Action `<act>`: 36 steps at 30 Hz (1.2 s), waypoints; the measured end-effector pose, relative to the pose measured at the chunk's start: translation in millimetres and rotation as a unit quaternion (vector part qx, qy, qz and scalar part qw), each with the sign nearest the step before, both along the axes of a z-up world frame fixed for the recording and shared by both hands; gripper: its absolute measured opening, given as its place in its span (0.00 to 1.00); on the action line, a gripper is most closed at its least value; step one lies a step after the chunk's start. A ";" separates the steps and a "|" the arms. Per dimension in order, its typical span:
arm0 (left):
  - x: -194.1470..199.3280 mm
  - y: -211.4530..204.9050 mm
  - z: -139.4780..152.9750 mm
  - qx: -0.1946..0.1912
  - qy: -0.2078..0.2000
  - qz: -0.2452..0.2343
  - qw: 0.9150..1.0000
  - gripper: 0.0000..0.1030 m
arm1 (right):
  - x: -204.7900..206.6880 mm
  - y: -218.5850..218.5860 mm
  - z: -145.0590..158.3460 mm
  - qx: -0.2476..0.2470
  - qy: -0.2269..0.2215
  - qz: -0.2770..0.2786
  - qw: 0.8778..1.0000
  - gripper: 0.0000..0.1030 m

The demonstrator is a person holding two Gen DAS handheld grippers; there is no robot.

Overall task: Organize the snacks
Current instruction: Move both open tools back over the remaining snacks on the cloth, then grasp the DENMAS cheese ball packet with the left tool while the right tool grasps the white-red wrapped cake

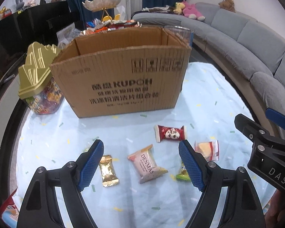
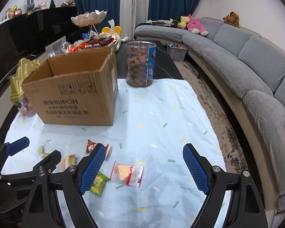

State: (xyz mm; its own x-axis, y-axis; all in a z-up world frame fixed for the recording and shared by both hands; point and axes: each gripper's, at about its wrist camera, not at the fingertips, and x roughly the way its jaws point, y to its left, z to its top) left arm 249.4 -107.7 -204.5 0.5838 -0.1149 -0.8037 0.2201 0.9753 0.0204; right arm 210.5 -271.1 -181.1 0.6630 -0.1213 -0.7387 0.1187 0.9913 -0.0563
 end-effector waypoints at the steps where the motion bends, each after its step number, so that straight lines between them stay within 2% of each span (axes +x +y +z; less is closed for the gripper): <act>1: 0.6 -0.3 -2.9 0.001 0.002 0.000 1.000 0.79 | 0.2 -0.8 -3.0 0.001 0.003 0.000 1.000 0.82; 13: 5.4 -5.3 -45.2 0.023 0.032 0.004 0.999 0.78 | 15.7 -1.2 -48.8 0.024 0.064 0.000 0.998 0.82; 28: 15.6 -5.5 -73.8 0.031 0.054 0.013 0.998 0.72 | 36.7 7.3 -76.3 0.043 0.108 0.003 0.993 0.82; 31: 16.4 -4.5 -76.7 0.034 0.055 0.015 0.998 0.70 | 39.8 8.6 -83.1 0.040 0.117 0.003 0.992 0.82; 36: 18.3 -4.8 -86.4 0.033 0.065 0.013 0.997 0.58 | 41.1 6.4 -93.1 0.042 0.129 -0.002 0.991 0.81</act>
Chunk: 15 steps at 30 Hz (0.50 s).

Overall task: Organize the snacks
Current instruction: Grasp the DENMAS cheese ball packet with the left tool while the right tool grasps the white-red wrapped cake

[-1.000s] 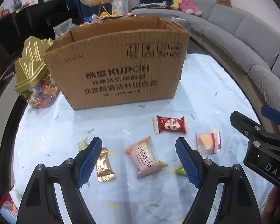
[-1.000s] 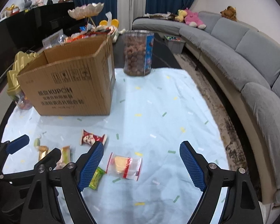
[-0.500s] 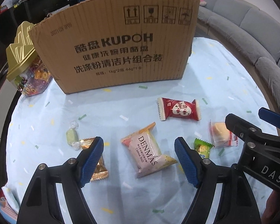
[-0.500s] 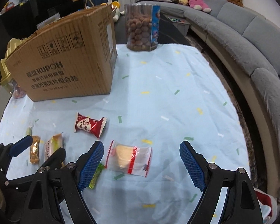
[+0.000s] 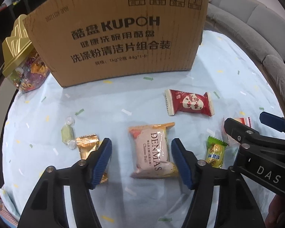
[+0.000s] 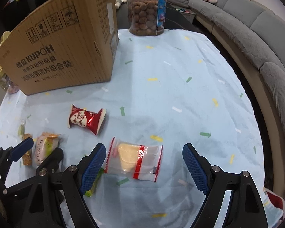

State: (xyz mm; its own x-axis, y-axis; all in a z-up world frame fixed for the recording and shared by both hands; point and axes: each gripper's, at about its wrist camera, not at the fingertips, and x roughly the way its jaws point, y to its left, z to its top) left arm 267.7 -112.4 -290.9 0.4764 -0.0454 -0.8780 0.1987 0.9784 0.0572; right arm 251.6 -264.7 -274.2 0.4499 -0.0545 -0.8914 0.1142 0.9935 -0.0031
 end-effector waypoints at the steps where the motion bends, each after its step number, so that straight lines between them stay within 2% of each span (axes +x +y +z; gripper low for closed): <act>1: 0.0 -0.4 -1.4 0.000 0.001 -0.001 1.000 0.57 | 0.0 0.1 -1.3 0.000 0.002 0.000 1.000 0.76; 4: -1.6 -0.8 -2.8 -0.003 -0.001 -0.003 1.000 0.54 | -0.1 0.2 -6.0 0.005 0.009 0.001 1.000 0.65; 8: -4.4 -2.3 -2.6 -0.010 -0.002 -0.007 1.000 0.41 | -1.3 -0.6 -10.7 0.008 0.012 0.001 1.000 0.55; 9: -4.6 -3.3 -2.4 -0.011 -0.003 -0.009 1.000 0.36 | -2.1 -0.6 -9.9 0.009 0.010 0.002 1.000 0.49; 10: -5.0 -3.9 -2.4 -0.010 -0.004 -0.010 1.000 0.36 | -2.4 -0.7 -9.2 0.010 0.009 0.002 1.000 0.41; 15: -3.2 -5.1 0.7 -0.011 -0.005 -0.006 1.000 0.33 | -3.1 -1.3 -7.2 0.016 0.004 0.006 1.000 0.20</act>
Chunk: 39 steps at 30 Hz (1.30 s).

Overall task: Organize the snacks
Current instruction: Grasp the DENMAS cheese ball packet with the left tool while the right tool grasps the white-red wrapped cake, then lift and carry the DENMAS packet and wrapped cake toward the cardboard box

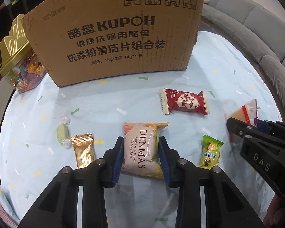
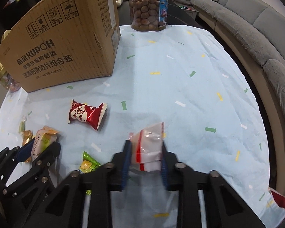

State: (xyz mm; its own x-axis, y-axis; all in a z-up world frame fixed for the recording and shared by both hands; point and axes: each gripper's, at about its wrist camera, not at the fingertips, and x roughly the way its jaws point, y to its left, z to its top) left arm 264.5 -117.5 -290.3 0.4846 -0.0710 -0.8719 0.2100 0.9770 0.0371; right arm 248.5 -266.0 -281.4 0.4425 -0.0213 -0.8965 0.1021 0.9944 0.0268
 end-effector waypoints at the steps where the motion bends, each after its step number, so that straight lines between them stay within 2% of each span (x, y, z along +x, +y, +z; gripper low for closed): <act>1: -0.1 1.3 1.7 -0.001 -0.001 0.001 1.000 0.33 | -0.7 0.1 0.0 0.001 0.000 0.001 1.000 0.18; 14: -1.8 9.7 28.2 -0.007 -0.024 0.006 1.000 0.32 | -7.7 -5.6 15.4 0.001 -0.018 -0.004 1.000 0.15; 39: -11.1 33.0 85.6 -0.033 -0.072 0.033 0.996 0.32 | -28.6 21.8 81.3 -0.023 -0.071 0.022 0.997 0.15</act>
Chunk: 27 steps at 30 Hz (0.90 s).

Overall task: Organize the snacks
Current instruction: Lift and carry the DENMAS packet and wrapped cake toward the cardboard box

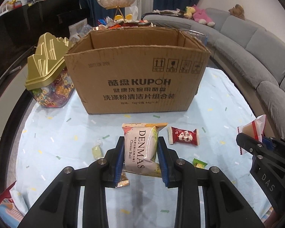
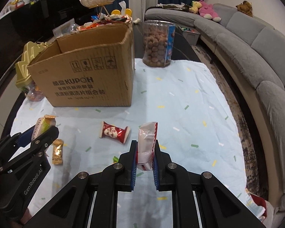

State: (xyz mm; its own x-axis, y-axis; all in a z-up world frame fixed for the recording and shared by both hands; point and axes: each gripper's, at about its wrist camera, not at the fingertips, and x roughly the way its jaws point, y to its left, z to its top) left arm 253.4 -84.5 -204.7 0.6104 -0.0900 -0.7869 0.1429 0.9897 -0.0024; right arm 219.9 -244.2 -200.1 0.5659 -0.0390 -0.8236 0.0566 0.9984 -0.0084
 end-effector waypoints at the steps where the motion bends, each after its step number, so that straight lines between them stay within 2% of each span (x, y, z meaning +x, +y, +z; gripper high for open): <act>1: -0.8 0.8 1.3 -0.001 -0.001 0.001 1.000 0.32 | -0.5 1.7 2.6 -0.001 -0.002 0.001 1.000 0.15; 17: -2.8 17.4 37.9 -0.015 -0.028 0.018 0.999 0.32 | -1.7 19.4 39.1 -0.007 -0.033 0.017 0.999 0.15; 27: 9.6 23.7 66.9 -0.017 -0.046 0.024 0.999 0.32 | 10.1 30.0 75.0 -0.002 -0.063 0.031 0.998 0.15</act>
State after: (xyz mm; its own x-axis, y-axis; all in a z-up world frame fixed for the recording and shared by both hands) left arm 263.0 -60.9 -137.8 0.6837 -0.0856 -0.7247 0.0973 0.9949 -0.0258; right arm 230.1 -214.1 -125.1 0.6658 -0.0049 -0.7461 -0.0034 0.9999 -0.0096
